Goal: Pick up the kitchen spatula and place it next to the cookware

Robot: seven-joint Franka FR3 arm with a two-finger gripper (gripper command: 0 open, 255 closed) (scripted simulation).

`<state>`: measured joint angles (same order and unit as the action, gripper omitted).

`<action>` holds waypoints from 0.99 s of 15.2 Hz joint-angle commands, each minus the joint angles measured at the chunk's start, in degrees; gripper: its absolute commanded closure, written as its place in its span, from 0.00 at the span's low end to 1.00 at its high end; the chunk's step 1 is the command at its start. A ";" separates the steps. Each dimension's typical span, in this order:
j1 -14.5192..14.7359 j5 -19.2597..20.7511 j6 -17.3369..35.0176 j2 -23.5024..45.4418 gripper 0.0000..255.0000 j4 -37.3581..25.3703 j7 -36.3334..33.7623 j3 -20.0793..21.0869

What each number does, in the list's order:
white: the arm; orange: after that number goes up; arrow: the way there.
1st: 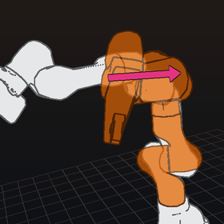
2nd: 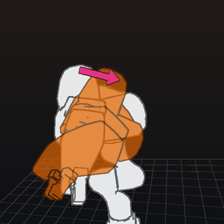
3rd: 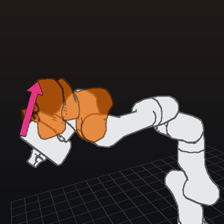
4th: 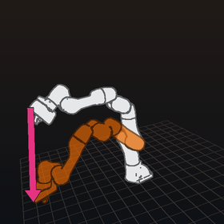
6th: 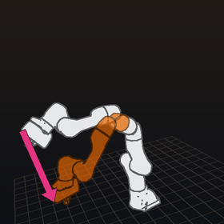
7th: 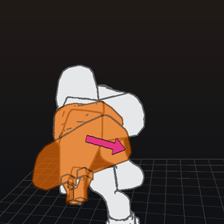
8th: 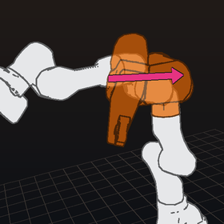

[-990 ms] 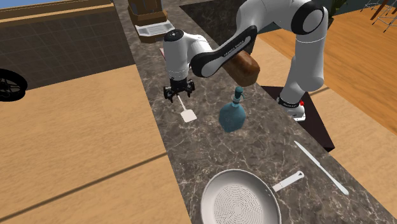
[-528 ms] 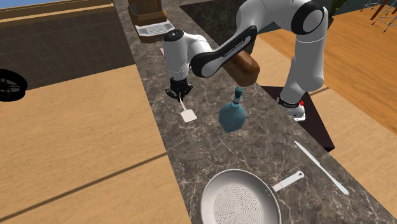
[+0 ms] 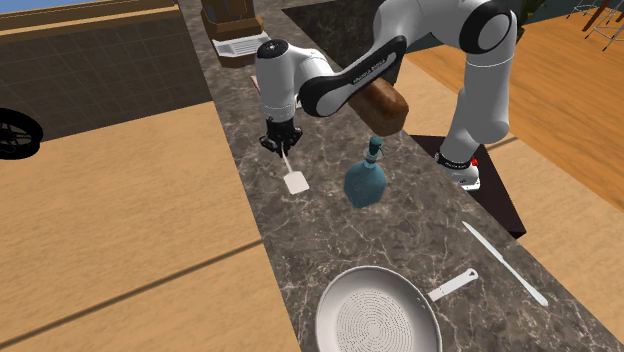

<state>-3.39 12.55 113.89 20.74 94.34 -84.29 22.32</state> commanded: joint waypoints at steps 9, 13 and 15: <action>0.06 -1.03 -7.11 -1.58 1.00 -5.71 1.12 0.41; 0.22 -1.25 -10.05 -1.83 1.00 -8.45 1.45 0.53; 0.33 -1.31 -11.57 -1.86 1.00 -9.94 1.60 0.58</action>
<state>-3.15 11.22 103.19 18.76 85.36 -82.76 22.89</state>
